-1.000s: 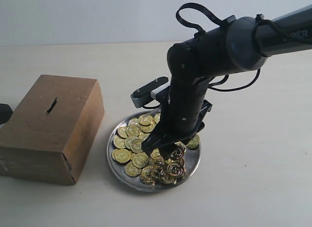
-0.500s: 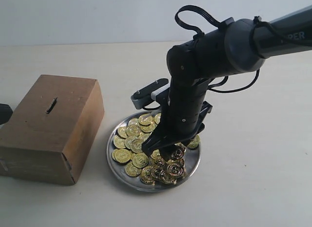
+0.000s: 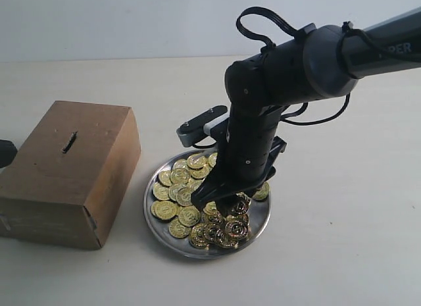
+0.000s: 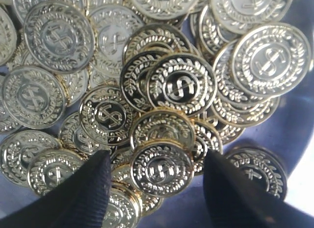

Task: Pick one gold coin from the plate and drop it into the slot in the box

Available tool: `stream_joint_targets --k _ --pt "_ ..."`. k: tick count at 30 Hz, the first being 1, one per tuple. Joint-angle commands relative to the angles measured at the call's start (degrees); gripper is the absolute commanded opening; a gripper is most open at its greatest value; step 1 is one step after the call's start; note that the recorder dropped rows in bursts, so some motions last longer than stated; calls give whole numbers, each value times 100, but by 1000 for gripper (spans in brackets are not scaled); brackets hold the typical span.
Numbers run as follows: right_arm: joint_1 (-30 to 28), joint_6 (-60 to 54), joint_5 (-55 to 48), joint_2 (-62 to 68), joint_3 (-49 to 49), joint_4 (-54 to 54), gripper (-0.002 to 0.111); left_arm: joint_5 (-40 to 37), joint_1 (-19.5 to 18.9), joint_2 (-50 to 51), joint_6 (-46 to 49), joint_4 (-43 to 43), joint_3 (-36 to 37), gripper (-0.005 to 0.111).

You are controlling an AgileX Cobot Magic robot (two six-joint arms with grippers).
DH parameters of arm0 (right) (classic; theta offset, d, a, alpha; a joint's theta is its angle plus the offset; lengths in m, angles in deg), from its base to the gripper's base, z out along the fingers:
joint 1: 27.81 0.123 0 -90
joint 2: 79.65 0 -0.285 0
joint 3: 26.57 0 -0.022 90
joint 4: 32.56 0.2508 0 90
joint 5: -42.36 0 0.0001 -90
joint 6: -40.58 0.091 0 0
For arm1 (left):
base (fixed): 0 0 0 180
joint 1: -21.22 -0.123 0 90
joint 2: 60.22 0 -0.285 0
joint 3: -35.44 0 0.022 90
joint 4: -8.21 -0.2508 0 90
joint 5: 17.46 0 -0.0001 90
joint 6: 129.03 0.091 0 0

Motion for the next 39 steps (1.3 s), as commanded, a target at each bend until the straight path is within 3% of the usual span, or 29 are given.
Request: stream_joint_targets --k 1,13,21,39 --pt "-4 -1 16 20 10 -87 54 -23 49 -23 -8 85 -58 0" --pt "-4 6 -13 95 10 -116 54 -35 49 -116 -8 85 -58 0" --pt "-4 23 -13 95 10 -129 43 -35 49 -116 -8 85 -58 0" --pt "-4 18 37 28 10 -141 35 -10 49 -114 36 85 -58 0"
